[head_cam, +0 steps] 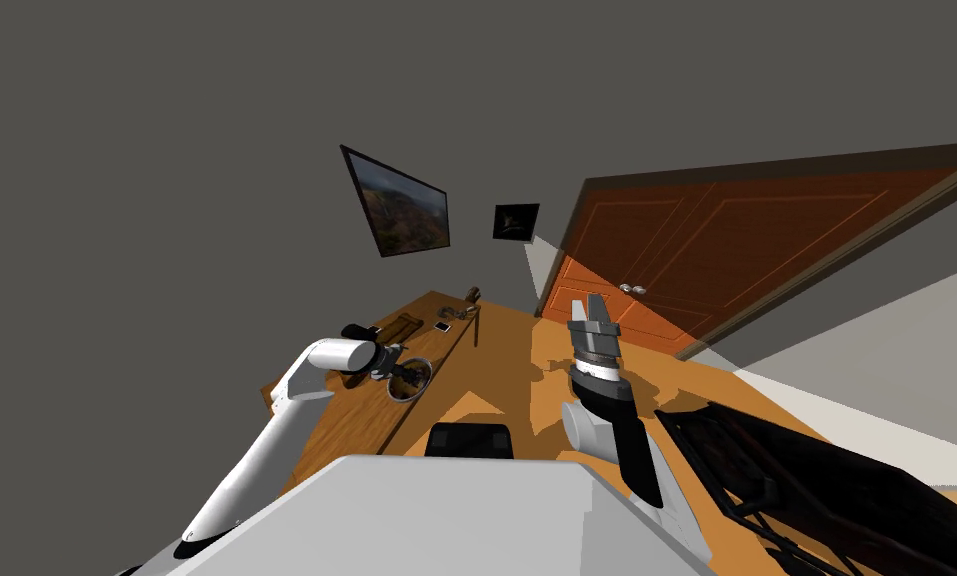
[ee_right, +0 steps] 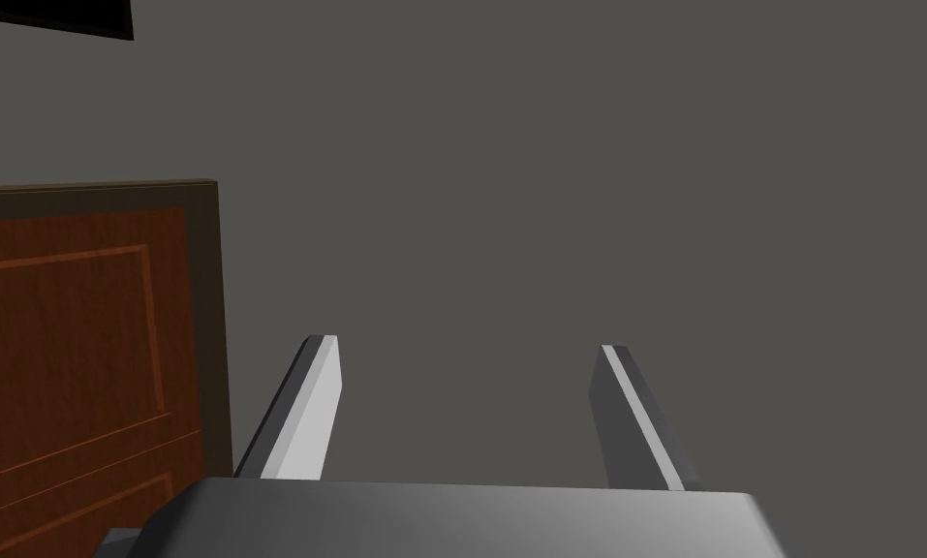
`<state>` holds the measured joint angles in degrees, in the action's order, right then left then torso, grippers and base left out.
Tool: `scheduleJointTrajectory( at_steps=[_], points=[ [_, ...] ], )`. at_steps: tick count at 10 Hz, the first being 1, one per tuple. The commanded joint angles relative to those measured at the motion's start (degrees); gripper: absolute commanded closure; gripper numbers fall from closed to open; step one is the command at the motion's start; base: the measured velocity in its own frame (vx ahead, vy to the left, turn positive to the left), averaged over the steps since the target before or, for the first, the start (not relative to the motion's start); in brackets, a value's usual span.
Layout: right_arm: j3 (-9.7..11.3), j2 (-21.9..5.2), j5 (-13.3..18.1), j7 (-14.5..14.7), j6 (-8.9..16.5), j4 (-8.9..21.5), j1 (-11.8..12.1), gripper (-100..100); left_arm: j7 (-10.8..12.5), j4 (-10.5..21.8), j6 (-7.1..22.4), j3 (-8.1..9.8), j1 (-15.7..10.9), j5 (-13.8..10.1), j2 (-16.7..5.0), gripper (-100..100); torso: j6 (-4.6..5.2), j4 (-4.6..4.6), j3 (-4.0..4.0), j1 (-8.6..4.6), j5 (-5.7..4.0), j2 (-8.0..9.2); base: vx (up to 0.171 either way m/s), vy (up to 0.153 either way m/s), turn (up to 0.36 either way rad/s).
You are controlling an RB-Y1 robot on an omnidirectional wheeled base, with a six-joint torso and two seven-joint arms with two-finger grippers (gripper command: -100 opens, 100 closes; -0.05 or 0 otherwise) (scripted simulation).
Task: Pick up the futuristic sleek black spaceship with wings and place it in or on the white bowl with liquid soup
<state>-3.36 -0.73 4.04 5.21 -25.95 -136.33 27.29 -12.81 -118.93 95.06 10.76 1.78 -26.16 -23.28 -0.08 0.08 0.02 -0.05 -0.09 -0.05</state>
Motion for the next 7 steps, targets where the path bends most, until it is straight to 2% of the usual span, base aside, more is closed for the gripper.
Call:
scheduleJointTrajectory(
  at_steps=[1,2,7],
  points=[
    [0.0,0.0,0.0,0.0,0.0,0.0,0.0,0,0.0,0.0,0.0,0.00,0.0,0.0,0.0,-100,0.00,0.00,0.00,0.00,0.00,0.00,0.012,-0.002,0.006],
    [0.0,0.0,0.0,0.0,0.0,0.0,0.0,0,0.0,-0.2,0.3,0.06,0.0,-0.1,0.0,0,0.01,0.00,0.02,0.01,0.01,0.04,0.000,0.000,0.000],
    [0.0,0.0,0.0,0.0,0.0,0.0,0.0,0,0.0,-0.1,0.3,0.05,0.0,-0.1,0.0,0,0.01,0.02,0.06,0.02,0.01,0.11,0.000,0.000,0.000]
  ],
)
